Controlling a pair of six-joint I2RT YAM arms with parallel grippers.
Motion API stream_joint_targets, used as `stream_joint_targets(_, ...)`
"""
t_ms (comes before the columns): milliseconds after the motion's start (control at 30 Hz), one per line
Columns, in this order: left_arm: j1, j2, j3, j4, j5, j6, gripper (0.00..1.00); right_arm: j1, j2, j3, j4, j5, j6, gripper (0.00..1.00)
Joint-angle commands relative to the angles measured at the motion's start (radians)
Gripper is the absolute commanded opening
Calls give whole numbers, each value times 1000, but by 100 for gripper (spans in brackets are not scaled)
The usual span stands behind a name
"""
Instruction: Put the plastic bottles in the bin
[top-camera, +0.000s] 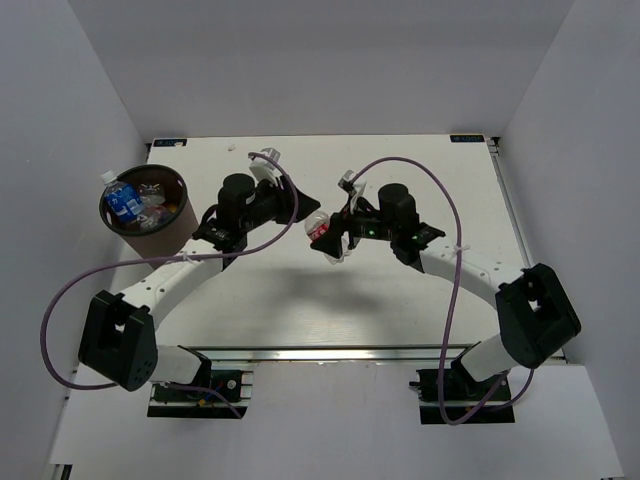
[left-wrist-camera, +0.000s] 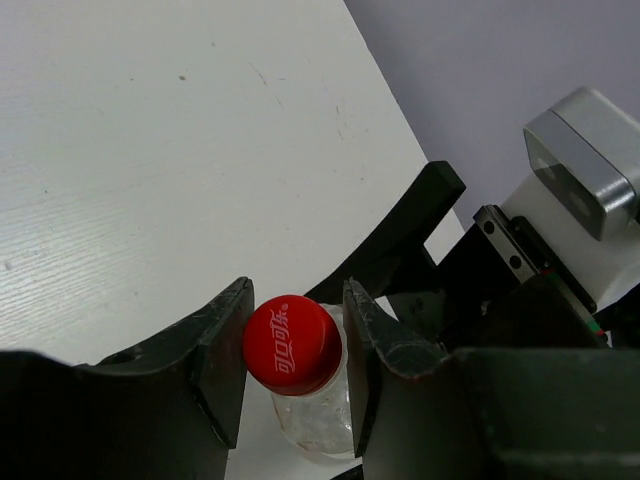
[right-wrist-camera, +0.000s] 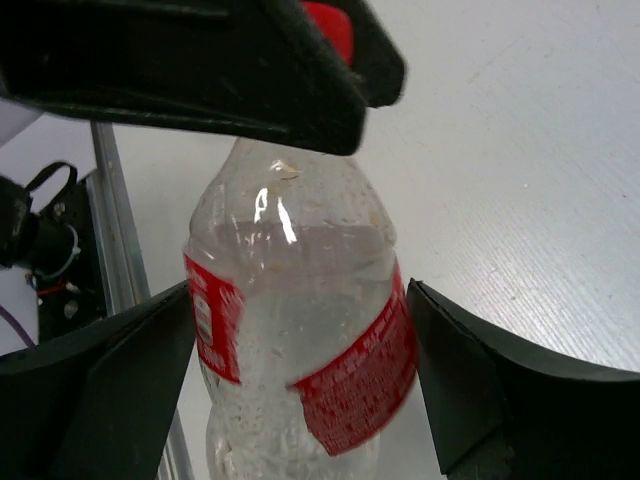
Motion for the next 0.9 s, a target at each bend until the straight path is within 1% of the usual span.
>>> stream_joint_targets(0, -16, -74, 70, -68, -169, 55, 0, 0, -47, 38, 12, 87, 21, 89)
stream_joint_targets(33, -16, -86, 99, -112, -240, 107, 0, 0, -56, 34, -13, 130, 25, 89)
stream_joint_targets(67, -15, -103, 134, -205, -322, 138, 0, 0, -78, 20, -19, 213, 29, 90)
stream_joint_targets(100, -13, -111, 209, -239, -503, 162, 0, -1, -92, 9, -25, 253, 34, 89)
stream_joint_targets(133, -7, -117, 248, -272, -579, 209, 0, -1, -105, -1, -34, 299, 37, 89)
stream_joint_targets(167, 6, -128, 284, -301, -647, 228, 0, -1, -134, -18, -56, 374, 32, 89)
stream_joint_targets(200, 17, -134, 317, -335, -705, 250, 0, -3, -147, -29, -61, 411, 29, 89)
stream_joint_targets(233, 31, -139, 373, -347, -800, 297, 0, -1, -161, -43, -59, 458, 31, 89)
stream_joint_targets(267, 55, -151, 397, -356, -848, 317, 0, -1, -170, -55, -58, 597, 58, 89)
stream_joint_targets(300, 69, -157, 418, -370, -893, 334, 0, -6, -168, -72, -61, 655, 67, 89)
stream_joint_targets(333, 85, -163, 436, -375, -973, 372, 0, -12, -165, -75, -67, 698, 75, 89)
stream_joint_targets(367, 115, -168, 459, -370, -1009, 395, 0, -18, -152, -72, -96, 753, 106, 89)
stream_joint_targets(433, 151, -172, 472, -343, -1089, 449, 0, -29, -141, -55, -116, 755, 117, 89)
stream_joint_targets(467, 199, -166, 490, -340, -1152, 460, 0, -30, -135, -52, -117, 743, 118, 89)
stream_joint_targets(500, 227, -144, 509, -373, -1175, 460, 0, -32, -133, -48, -119, 735, 120, 89)
stream_joint_targets(533, 284, -131, 527, -396, -1186, 451, 0, -32, -133, -46, -120, 724, 120, 89)
stream_joint_targets(600, 331, -113, 550, -447, -1178, 437, 0, -32, -135, -44, -127, 724, 123, 89)
stream_joint_targets(667, 370, -102, 538, -442, -1180, 437, 0, -32, -136, -46, -128, 732, 117, 89)
stream_joint_targets(767, 399, -94, 526, -445, -1197, 434, 0, -33, -136, -43, -140, 756, 115, 89)
stream_joint_targets(833, 405, -94, 492, -409, -1246, 446, 0, -33, -135, -44, -150, 770, 114, 89)
stream_joint_targets(867, 414, -96, 480, -392, -1247, 451, 0, -33, -136, -44, -151, 773, 114, 89)
